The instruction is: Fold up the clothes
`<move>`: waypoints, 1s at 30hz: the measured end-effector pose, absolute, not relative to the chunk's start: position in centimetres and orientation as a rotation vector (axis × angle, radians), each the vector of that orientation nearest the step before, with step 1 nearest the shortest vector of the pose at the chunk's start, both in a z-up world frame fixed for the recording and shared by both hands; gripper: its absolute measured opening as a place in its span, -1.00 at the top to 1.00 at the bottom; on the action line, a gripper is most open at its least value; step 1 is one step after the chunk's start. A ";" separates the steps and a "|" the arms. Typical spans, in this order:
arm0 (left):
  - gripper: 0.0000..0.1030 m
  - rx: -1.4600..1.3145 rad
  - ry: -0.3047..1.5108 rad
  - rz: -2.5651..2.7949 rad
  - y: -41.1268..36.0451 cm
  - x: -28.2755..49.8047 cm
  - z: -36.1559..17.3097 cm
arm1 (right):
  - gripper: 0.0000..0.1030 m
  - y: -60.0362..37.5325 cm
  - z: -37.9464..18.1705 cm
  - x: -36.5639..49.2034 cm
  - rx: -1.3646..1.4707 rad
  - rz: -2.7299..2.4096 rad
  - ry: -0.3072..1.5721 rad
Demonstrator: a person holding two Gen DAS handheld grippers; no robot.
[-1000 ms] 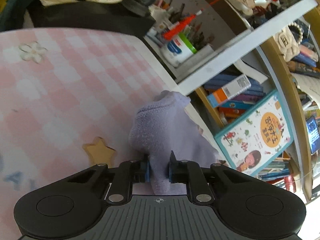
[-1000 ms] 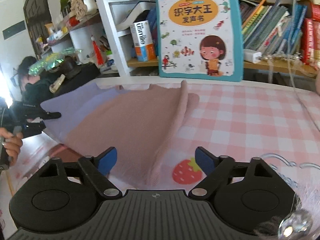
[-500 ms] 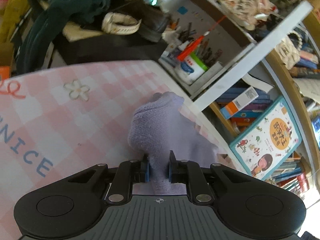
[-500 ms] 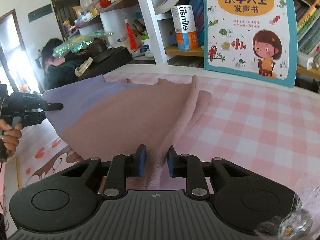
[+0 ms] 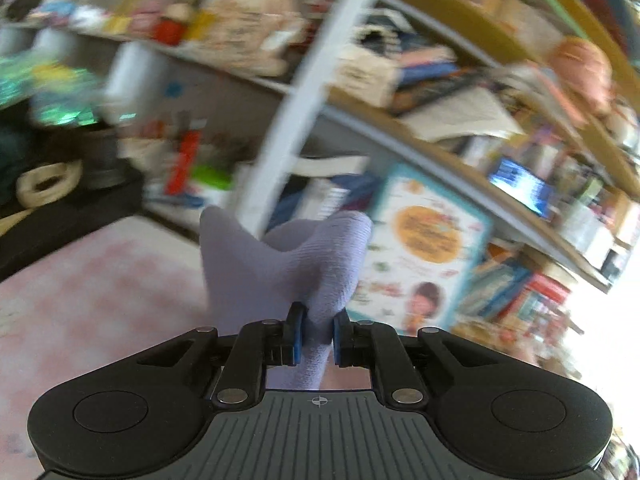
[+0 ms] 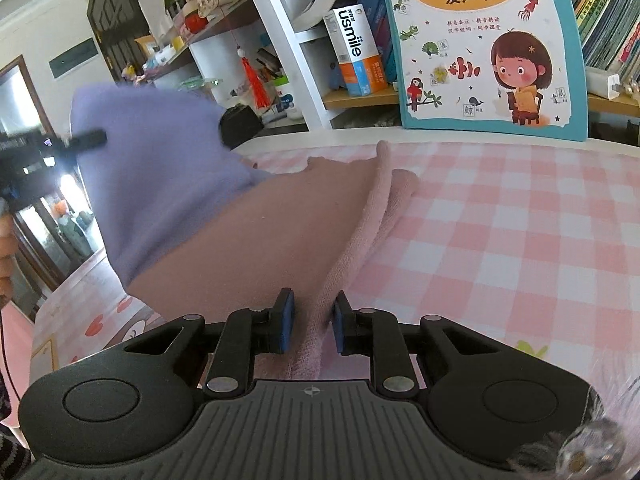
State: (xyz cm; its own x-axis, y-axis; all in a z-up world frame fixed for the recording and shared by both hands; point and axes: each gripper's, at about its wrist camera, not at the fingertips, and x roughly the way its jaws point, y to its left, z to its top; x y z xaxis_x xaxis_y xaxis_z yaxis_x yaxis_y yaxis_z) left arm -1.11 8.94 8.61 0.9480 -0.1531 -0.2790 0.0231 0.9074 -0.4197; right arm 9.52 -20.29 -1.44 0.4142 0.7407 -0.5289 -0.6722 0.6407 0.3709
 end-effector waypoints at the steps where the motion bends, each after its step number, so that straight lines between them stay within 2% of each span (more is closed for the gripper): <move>1: 0.76 -0.406 0.315 -0.128 7.7 -0.8 8.8 | 0.64 -20.3 -1.4 9.6 0.106 0.890 0.720; 5: 0.75 -0.267 0.386 -0.259 1.9 0.1 7.6 | 0.64 -20.4 -1.5 9.6 0.115 0.893 0.726; 9: 0.74 -0.185 0.582 -0.315 -2.2 1.6 3.8 | 0.64 -20.9 -1.8 10.0 0.147 0.907 0.753; 14: 0.69 -0.177 0.596 -0.317 -2.3 1.4 2.2 | 0.61 -21.6 -2.1 10.6 0.190 0.919 0.790; 17: 0.66 -0.165 0.599 -0.321 -2.4 1.2 2.4 | 0.52 -21.7 -1.9 10.5 0.183 0.911 0.794; 19: 0.44 -0.155 0.600 -0.351 -2.5 1.0 2.7 | 0.41 -21.9 -1.6 10.2 0.170 0.895 0.793; 21: -0.05 -0.158 0.602 -0.399 -2.6 0.7 3.0 | 0.25 -22.5 -1.0 10.0 0.157 0.864 0.774; 23: -0.13 -0.164 0.606 -0.442 -2.6 0.3 3.0 | 0.19 -23.8 -0.2 9.9 0.188 0.840 0.744; 28: -0.14 -0.264 0.644 -0.474 -1.0 0.4 1.6 | 0.01 -27.2 1.0 10.0 0.405 0.864 0.699; 30: -0.14 -0.319 0.647 -0.489 -0.3 0.3 1.8 | -0.21 -27.0 1.0 9.9 0.469 0.918 0.707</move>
